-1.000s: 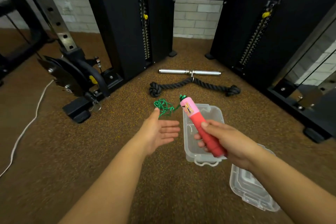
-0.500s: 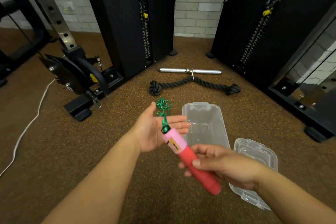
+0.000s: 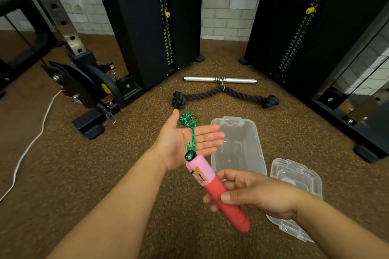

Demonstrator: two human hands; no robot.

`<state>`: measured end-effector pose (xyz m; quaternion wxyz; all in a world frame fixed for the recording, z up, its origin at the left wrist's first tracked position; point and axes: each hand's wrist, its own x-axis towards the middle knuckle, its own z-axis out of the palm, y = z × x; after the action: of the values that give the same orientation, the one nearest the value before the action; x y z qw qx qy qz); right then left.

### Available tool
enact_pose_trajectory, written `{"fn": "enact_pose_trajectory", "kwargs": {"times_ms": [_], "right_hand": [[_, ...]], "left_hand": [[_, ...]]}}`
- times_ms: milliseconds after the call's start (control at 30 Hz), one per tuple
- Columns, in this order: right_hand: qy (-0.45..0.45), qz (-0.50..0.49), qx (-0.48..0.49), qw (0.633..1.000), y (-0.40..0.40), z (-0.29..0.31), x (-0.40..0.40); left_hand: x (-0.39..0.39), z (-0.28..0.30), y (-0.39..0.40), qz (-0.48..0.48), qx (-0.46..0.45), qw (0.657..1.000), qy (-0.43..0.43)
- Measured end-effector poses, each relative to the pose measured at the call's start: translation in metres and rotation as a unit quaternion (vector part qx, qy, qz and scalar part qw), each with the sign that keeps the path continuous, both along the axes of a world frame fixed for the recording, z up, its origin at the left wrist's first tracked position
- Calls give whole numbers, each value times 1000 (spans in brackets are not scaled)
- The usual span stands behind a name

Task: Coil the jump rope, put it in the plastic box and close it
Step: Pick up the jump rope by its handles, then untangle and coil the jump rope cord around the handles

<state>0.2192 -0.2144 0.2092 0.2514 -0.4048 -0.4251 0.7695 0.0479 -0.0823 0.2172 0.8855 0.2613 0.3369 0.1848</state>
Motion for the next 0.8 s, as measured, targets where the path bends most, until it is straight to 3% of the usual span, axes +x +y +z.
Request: {"fn": "enact_pose_trajectory", "kwargs": {"times_ms": [133, 267, 467, 567, 633, 733, 800], "right_hand": [[-116, 37, 6, 993, 2, -16, 4], [-206, 39, 50, 976, 4, -24, 3], [-402, 22, 188, 896, 11, -29, -5], [-466, 43, 192, 863, 16, -26, 0], [-435, -15, 169, 885, 22, -18, 9], [-345, -145, 230, 898, 30, -1, 14], [-287, -165, 259, 908, 33, 4, 8]], "left_hand": [[0, 8, -5, 15, 66, 998, 19], [-1, 13, -7, 48, 67, 996, -19], [0, 20, -13, 1, 57, 997, -51], [-2, 21, -16, -68, 87, 994, -23], [-4, 20, -16, -116, 96, 988, -21], [-4, 19, -19, -195, 102, 975, -25], [-2, 19, -22, -235, 116, 965, -15]]}}
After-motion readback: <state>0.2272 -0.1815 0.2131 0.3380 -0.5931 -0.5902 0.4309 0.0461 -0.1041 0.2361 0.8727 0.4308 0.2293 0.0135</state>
